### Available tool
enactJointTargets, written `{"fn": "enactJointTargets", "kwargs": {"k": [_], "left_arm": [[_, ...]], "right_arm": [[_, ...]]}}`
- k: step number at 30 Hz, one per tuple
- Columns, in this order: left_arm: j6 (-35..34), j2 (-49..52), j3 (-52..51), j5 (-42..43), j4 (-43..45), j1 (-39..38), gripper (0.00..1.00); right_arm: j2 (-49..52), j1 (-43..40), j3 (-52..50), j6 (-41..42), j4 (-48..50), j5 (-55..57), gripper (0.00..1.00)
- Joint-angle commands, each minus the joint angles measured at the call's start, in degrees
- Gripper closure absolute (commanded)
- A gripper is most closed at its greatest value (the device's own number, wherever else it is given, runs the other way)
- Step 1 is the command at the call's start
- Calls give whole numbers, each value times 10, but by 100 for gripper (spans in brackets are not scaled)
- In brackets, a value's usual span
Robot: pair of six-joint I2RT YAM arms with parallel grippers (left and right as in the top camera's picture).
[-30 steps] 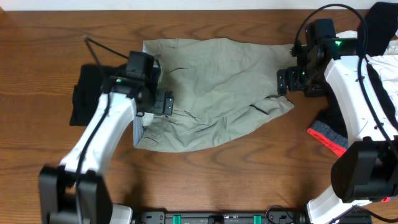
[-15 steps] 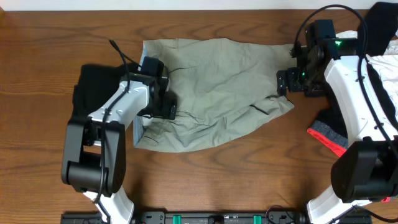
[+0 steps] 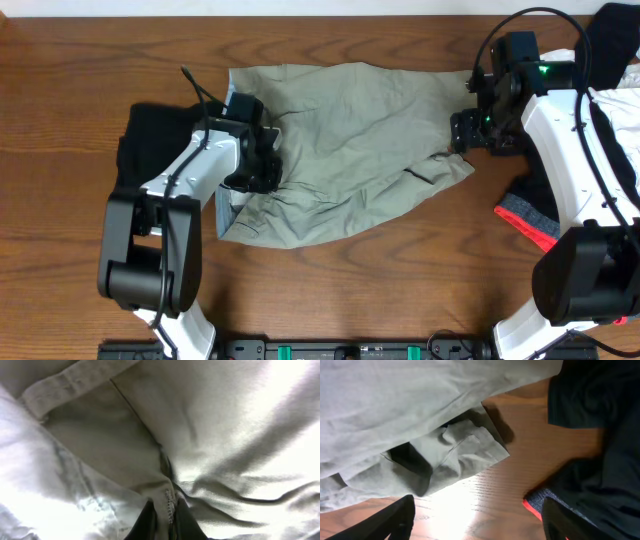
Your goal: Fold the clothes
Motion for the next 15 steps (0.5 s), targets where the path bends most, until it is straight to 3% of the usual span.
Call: {"fn": "enactJointTargets", "kwargs": {"k": [1, 8, 15], "left_arm": [[-1, -70, 15, 9, -3, 12, 94], [-43, -223, 21, -26, 80, 58, 94], [-44, -250, 17, -27, 89, 72, 94]], "right_arm": [[-10, -1, -3, -2, -5, -4, 22], [-10, -1, -3, -6, -24, -16, 18], [-10, -1, -29, -31, -8, -77, 17]]}}
